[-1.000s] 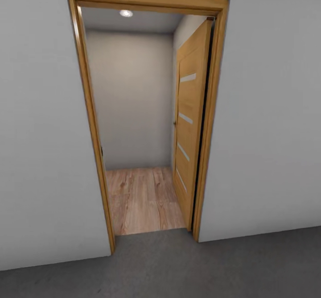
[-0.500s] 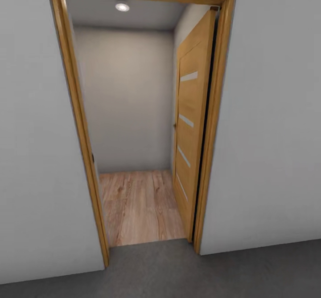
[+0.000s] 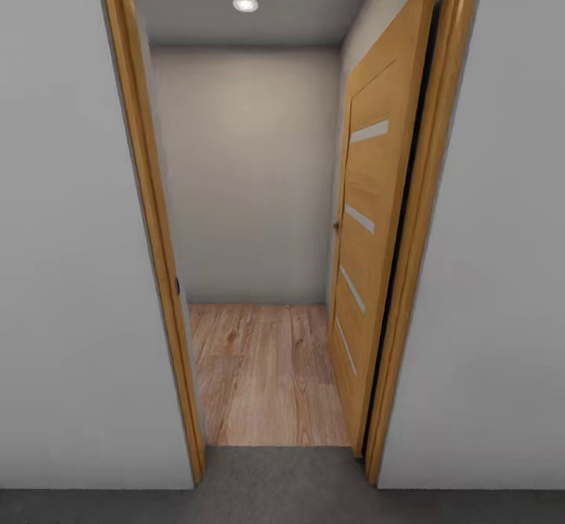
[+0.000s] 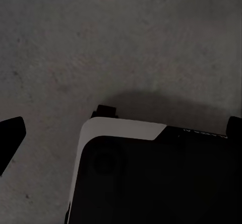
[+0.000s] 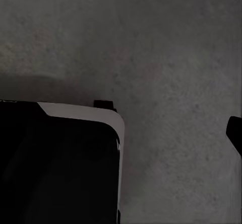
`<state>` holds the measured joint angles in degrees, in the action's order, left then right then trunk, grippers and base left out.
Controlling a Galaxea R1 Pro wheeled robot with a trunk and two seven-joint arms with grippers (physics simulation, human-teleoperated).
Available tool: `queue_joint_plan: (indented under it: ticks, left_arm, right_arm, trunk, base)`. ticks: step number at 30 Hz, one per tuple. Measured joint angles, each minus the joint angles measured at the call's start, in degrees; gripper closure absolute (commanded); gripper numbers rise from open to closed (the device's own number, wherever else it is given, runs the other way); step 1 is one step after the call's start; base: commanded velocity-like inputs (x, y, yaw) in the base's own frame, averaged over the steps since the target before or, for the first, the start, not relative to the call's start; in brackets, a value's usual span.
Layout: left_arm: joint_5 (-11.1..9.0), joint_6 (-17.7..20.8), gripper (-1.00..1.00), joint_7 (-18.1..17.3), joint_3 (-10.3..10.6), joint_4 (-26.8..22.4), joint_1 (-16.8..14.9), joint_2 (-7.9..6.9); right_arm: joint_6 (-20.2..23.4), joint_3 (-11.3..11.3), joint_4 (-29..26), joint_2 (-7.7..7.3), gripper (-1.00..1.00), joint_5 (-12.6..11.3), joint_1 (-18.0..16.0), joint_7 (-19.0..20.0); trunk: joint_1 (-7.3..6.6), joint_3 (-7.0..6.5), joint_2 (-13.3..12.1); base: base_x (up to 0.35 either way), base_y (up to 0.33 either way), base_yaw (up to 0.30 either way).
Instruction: Move the two storage containers from the living room to the garage. In the garage, place one container on the floor and stack the other container on top of it (either order is fine).
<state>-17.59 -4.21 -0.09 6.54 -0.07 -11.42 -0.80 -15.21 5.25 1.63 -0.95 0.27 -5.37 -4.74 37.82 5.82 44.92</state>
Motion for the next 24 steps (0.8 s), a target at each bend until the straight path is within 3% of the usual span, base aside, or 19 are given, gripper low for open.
queue_joint_plan:
  ticks: [11, 24]
  left_arm:
    - [0.0, 0.1, -1.0, 0.0, 0.0, 0.0, 0.0, -0.08]
    - [0.0, 0.1, -1.0, 0.0, 0.0, 0.0, 0.0, -0.08]
  right_arm:
    - [-0.1, 0.0, 0.0, 0.05, -1.0, 0.0, 0.0, 0.0]
    - [-0.1, 0.0, 0.0, -0.02, -1.0, 0.0, 0.0, 0.1]
  trunk:
    - [0.0, 0.0, 0.0]
    - [0.0, 0.0, 0.0]
  base:
    - [0.323, -0.055, 0.256]
    - [0.322, -0.001, 0.025]
